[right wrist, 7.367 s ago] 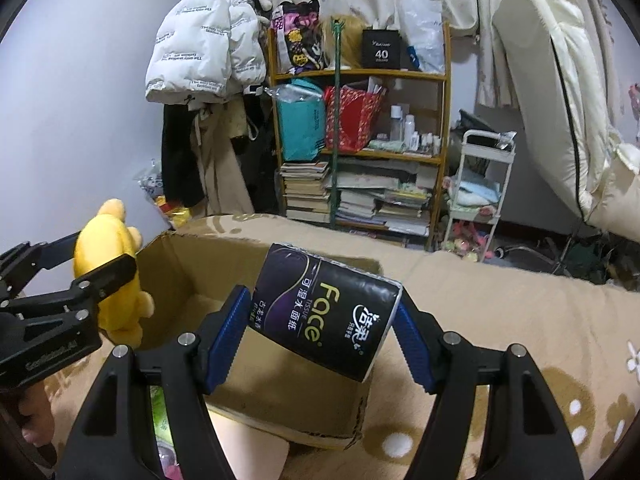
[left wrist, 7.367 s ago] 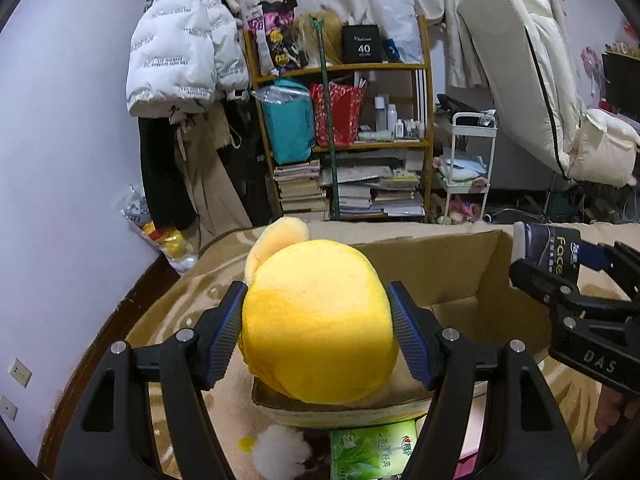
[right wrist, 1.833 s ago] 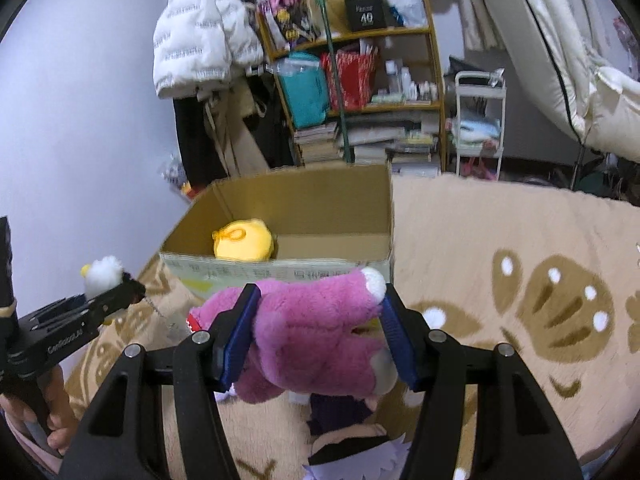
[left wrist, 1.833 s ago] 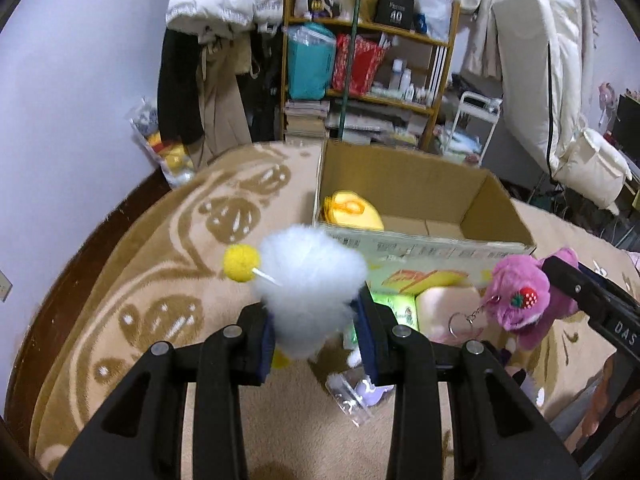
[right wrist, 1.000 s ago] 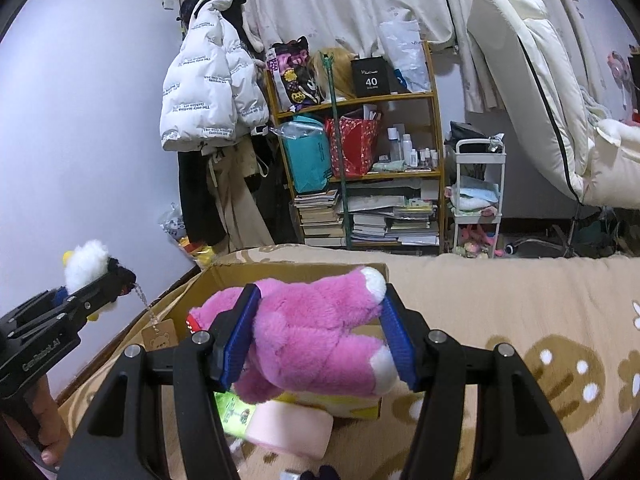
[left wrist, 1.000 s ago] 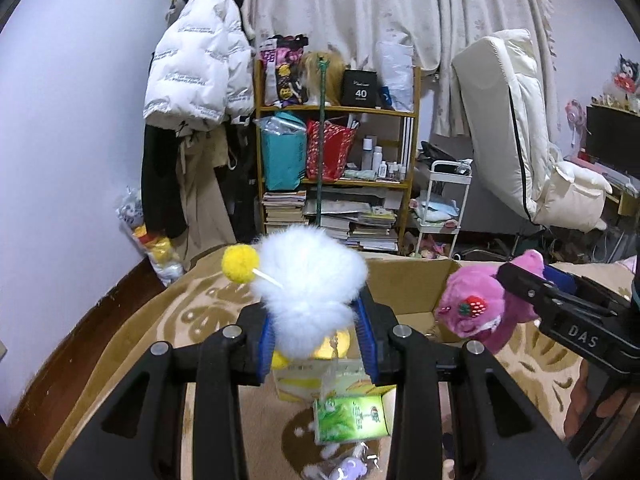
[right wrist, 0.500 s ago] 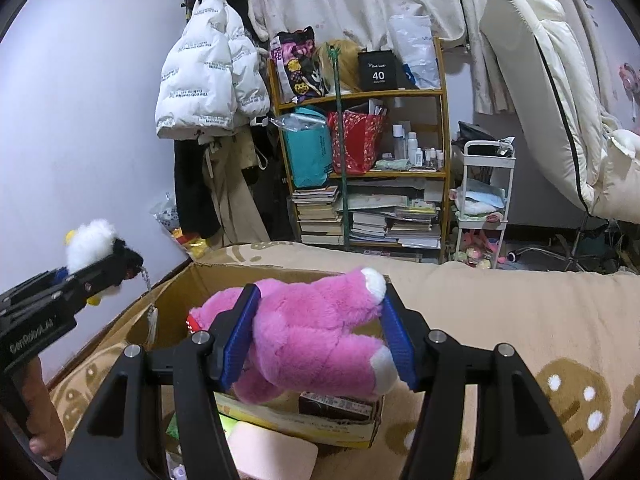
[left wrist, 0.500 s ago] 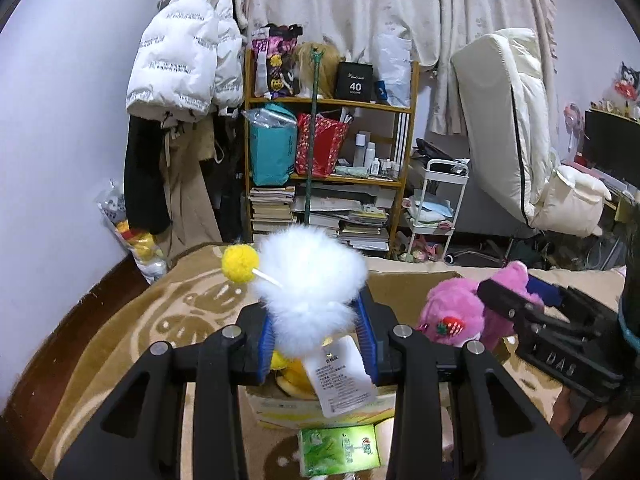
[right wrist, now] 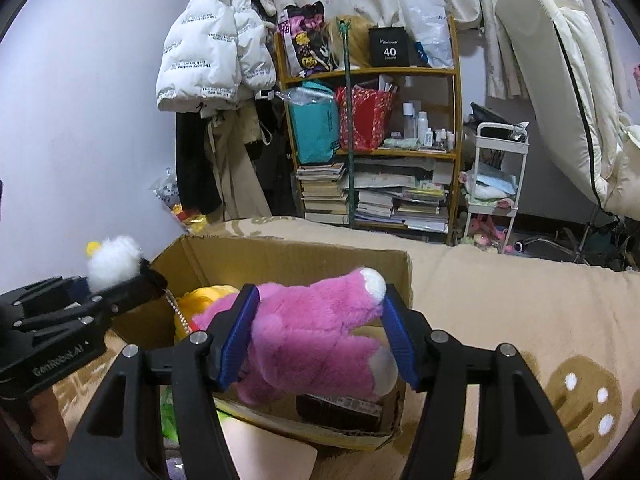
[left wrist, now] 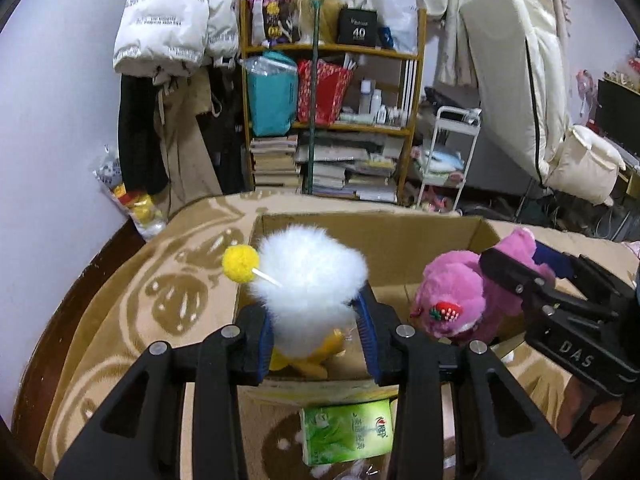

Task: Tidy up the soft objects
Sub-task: 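Open the left tool inside the box while the right tool releases the pink bear there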

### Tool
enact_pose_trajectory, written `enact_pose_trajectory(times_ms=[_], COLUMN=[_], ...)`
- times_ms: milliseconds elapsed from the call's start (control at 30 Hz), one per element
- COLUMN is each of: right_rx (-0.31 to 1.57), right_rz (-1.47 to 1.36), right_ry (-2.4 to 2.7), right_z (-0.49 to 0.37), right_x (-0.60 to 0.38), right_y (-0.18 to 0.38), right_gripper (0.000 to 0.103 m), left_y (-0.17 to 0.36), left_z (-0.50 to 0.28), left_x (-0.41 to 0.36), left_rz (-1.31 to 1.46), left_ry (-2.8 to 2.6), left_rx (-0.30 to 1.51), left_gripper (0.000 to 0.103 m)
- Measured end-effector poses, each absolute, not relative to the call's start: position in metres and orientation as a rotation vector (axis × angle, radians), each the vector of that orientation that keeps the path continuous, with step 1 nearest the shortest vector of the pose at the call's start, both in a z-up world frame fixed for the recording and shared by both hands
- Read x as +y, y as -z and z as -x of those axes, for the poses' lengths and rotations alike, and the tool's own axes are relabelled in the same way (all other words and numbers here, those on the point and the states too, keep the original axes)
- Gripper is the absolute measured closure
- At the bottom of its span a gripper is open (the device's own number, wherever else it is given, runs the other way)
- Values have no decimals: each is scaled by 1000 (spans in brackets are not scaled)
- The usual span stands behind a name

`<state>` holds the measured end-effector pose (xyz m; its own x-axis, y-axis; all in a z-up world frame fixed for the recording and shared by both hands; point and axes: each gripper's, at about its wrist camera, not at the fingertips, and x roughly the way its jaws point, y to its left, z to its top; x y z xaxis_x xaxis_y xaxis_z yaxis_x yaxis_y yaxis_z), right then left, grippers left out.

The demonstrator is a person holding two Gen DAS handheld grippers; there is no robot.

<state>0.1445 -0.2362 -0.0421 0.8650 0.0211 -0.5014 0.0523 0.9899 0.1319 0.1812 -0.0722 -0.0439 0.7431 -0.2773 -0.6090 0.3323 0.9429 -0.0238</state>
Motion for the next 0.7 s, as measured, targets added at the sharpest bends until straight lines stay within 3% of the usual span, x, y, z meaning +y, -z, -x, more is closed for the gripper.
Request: enact_pose_trajectory(times_ms=[167,333,467,700], right_rx=[533,532,537,533], right_rz=[-149,-188,-229,-258], right_ry=[22,23,8,21], right_z=[-144,-137,-129,-105], right_x=[-239,-246,-251,-252], right_y=[44,44,42,31], right_gripper=[38,38,37,20], left_y=[54,51,47,35], left_z=[-183,-176,-170,-147], left_x=[-70,-67,-64,-53], left_rz=[-98,-128,-116,-95], left_ry=[322,301,285,280], left_rx=[700,678,689,684], left_gripper=[66,48,46,21])
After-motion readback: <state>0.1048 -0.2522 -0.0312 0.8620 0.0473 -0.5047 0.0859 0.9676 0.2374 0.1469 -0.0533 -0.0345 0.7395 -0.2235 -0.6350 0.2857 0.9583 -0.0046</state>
